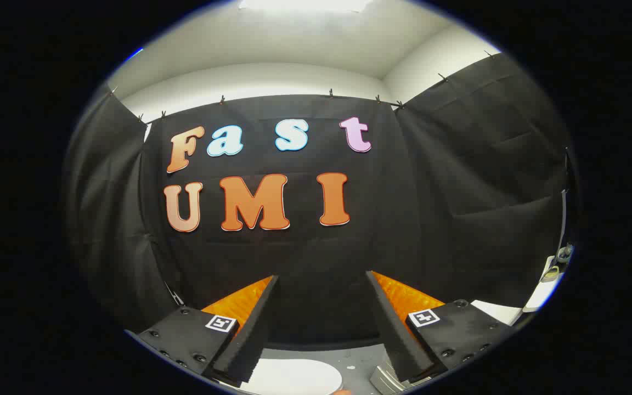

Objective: Open the toilet lid.

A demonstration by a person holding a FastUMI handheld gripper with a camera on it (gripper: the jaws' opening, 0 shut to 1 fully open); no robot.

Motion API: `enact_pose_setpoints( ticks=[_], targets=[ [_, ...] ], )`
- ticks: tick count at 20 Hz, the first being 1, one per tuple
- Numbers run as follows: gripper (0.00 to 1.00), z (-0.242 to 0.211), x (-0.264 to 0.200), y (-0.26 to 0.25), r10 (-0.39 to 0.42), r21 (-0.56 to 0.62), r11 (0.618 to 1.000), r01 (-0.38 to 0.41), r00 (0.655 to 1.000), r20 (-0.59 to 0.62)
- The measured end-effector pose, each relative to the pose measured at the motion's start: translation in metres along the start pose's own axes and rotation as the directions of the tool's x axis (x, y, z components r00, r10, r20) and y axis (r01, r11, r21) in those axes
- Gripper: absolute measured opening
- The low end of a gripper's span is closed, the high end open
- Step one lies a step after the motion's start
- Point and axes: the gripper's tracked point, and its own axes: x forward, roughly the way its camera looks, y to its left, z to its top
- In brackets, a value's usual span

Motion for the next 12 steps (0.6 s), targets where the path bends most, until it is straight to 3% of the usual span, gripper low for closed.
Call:
enact_pose_setpoints(
  ticks=[12],
  targets=[
    [0.98,-0.0013,-0.0045,-0.0076,-0.013,0.011,1.0,0.013,1.0,-0.001]
  ],
)
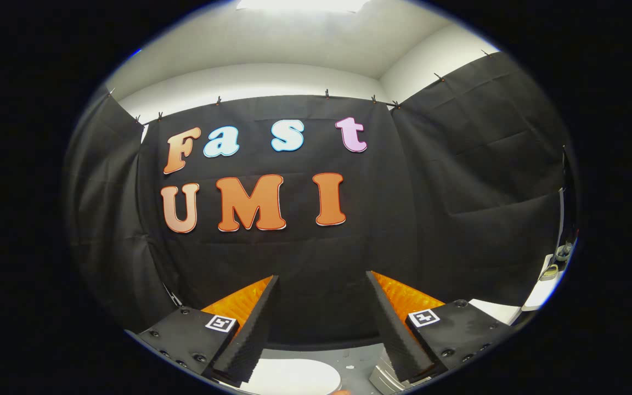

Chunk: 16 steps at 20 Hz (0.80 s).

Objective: Open the toilet lid.

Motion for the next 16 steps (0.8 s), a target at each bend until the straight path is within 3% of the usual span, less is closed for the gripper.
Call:
enact_pose_setpoints(
  ticks=[11,16],
  targets=[
    [0.98,-0.002,0.0,-0.001,0.008,0.004,1.0,-0.008,1.0,0.013],
    [0.98,-0.035,-0.002,-0.001,0.029,0.015,0.999,-0.029,1.0,0.0]
  ],
)
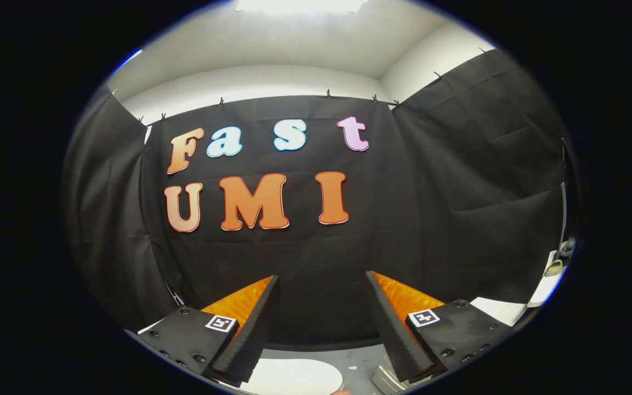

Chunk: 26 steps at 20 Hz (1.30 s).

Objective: Open the toilet lid.

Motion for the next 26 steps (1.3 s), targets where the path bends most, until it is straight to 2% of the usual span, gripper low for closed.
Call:
enact_pose_setpoints(
  ticks=[4,11,16,19,23,26],
  targets=[
    [0.98,-0.05,-0.001,-0.006,0.003,0.023,1.0,-0.003,0.999,-0.042],
    [0.98,-0.169,-0.005,-0.012,0.039,0.131,0.991,-0.015,0.982,-0.186],
    [0.98,-0.257,-0.004,-0.032,0.003,0.168,0.985,0.046,0.961,-0.277],
    [0.99,-0.316,-0.005,-0.037,0.023,0.259,0.963,0.077,0.932,-0.363],
    [0.98,-0.397,-0.01,-0.044,0.073,0.392,0.91,0.139,0.874,-0.48],
    [0.98,-0.447,-0.024,-0.05,0.095,0.423,0.889,0.174,0.834,-0.544]
  ],
)
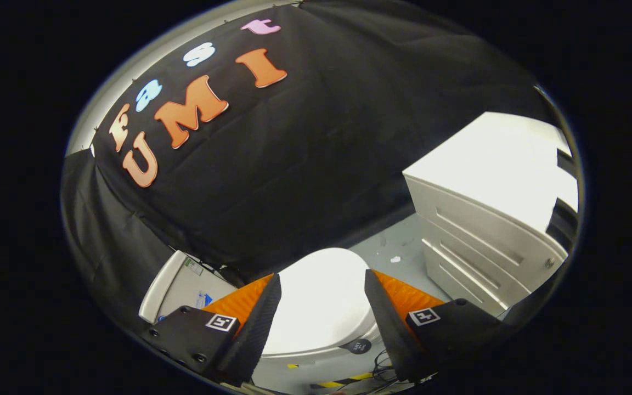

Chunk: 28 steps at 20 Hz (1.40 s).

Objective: Open the toilet lid.

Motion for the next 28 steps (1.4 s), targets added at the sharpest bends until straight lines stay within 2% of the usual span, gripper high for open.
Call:
enact_pose_setpoints(
  ticks=[3,9,17,21,23,26,28],
  targets=[
    [0.98,-0.042,0.014,-0.017,0.004,0.043,0.999,0.001,0.994,-0.108],
    [0.97,-0.127,0.029,-0.047,0.026,0.117,0.993,0.012,0.945,-0.325],
    [0.97,-0.206,0.052,-0.079,0.054,0.271,0.959,0.084,0.884,-0.464],
    [0.95,-0.227,0.059,-0.087,0.09,0.332,0.939,0.094,0.861,-0.5],
    [0.77,-0.235,0.062,-0.086,0.114,0.365,0.926,0.094,0.852,-0.511],
    [0.77,-0.239,0.064,-0.077,0.168,0.402,0.913,0.064,0.841,-0.515],
    [0.67,-0.239,0.065,-0.077,0.185,0.42,0.906,0.057,0.839,-0.512]
  ],
)
